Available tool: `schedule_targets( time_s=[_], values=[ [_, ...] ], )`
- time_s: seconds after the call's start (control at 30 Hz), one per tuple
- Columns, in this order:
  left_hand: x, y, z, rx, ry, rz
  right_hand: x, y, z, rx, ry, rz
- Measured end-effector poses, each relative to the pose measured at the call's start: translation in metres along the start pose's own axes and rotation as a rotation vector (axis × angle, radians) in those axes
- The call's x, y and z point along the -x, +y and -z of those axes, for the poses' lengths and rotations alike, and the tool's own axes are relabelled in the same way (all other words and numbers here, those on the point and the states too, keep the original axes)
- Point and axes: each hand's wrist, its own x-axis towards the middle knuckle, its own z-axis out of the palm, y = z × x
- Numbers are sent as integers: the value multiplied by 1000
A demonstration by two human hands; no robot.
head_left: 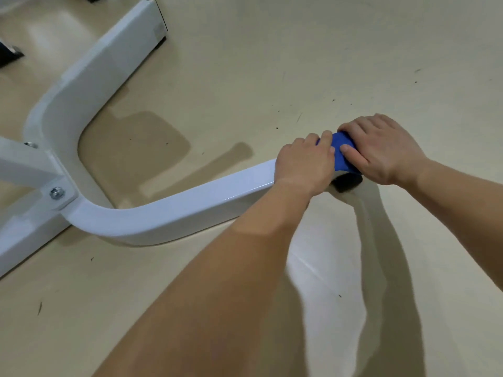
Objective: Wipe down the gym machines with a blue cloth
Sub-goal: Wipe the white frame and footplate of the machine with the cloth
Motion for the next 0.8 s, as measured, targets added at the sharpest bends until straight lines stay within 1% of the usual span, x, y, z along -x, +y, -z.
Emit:
schedule_targets(
  time_s=[0.1, 0.2, 0.27, 0.37, 0.47, 0.57, 0.7, 0.73, 0.8],
  values=[
    [-10, 4, 4, 49, -83, -46, 1, 8, 1, 19, -24, -72],
    [5, -22, 12, 86, -130, -49, -1, -20, -2, 25, -24, -81],
    [26, -46, 15, 87, -137, -26, 0, -53, -5, -28, -23, -33],
    [73, -91, 18, 45, -105, -11, 4, -109, -7, -97, -48, 42],
    [116, -132, 25, 10, -80, -6, 8, -154, -10, -73, -78, 126],
    [154, -159, 37, -11, -82, 62, 3, -193, -6, -100, -72, 175],
    [198, -183, 61, 37, 17, 62, -13, -242, 16, -145, -23, 299],
    [207, -189, 68, 51, 14, 78, -17, -253, 25, -126, -18, 338],
    [223, -203, 83, 91, -43, 130, -22, -274, 43, -86, -33, 398]
  ],
)
